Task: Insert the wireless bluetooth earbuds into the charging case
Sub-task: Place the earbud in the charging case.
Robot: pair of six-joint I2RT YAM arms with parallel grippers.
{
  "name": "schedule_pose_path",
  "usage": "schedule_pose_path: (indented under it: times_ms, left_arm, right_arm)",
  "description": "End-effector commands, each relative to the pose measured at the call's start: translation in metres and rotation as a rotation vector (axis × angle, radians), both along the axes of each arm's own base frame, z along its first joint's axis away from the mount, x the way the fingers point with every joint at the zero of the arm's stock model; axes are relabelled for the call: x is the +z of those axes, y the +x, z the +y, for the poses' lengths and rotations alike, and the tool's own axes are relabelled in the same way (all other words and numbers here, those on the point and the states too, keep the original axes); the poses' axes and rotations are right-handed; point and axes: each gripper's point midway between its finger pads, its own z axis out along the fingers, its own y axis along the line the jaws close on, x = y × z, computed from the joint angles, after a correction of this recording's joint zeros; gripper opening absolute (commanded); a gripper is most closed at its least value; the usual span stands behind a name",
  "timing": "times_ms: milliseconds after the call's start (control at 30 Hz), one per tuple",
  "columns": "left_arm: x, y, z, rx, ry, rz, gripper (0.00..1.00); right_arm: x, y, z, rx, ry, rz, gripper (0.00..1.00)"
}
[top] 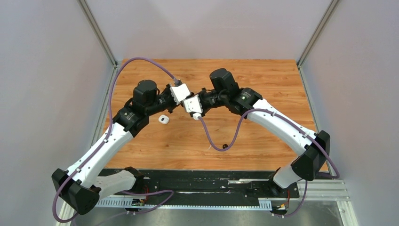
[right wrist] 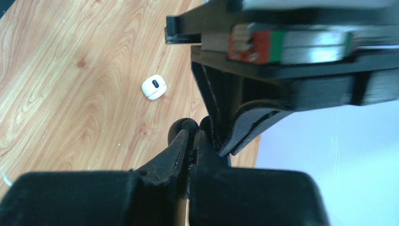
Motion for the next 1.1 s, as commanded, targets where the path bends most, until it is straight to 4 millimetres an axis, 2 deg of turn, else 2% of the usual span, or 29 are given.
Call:
schedule_pose_path:
  times_ms: [0,200,400,500,533,700,1067]
  left_arm:
    - [0.069,-0.017,-0.008,-0.052,-0.187,-0.139,0.0]
    - [0.071,-0.02,-0.009,-0.031,-0.258,-0.084,0.0]
    - [0.062,-0.021,-0.009,-0.023,-0.256,-0.042,0.0]
    - [0.061,-0.02,-0.008,-0.016,-0.252,-0.041,0.0]
    - [0.06,-0.02,-0.009,-0.017,-0.252,-0.041,0.0]
    - [0.053,-0.017,-0.008,-0.007,-0.242,-0.032,0.0]
    - [0.044,-0.007,-0.008,0.015,-0.211,-0.051,0.0]
  right_arm:
    - [-0.059,-0.004,-0.014,-0.034,-0.198,0.089,0.0]
    - [-0.065,-0.007,-0.014,-0.035,-0.216,0.112,0.0]
    - [-0.06,0.01,-0.009,-0.106,-0.213,0.083,0.01]
    - [-0.062,0.015,-0.008,-0.141,-0.218,0.101,0.26]
    - [-0.061,0.016,-0.008,-0.152,-0.212,0.109,0.29]
    - [-0.044,0.016,-0.006,-0.178,-0.169,0.128,0.35]
    - [-0.017,0.012,-0.02,-0.22,-0.088,0.147,0.42]
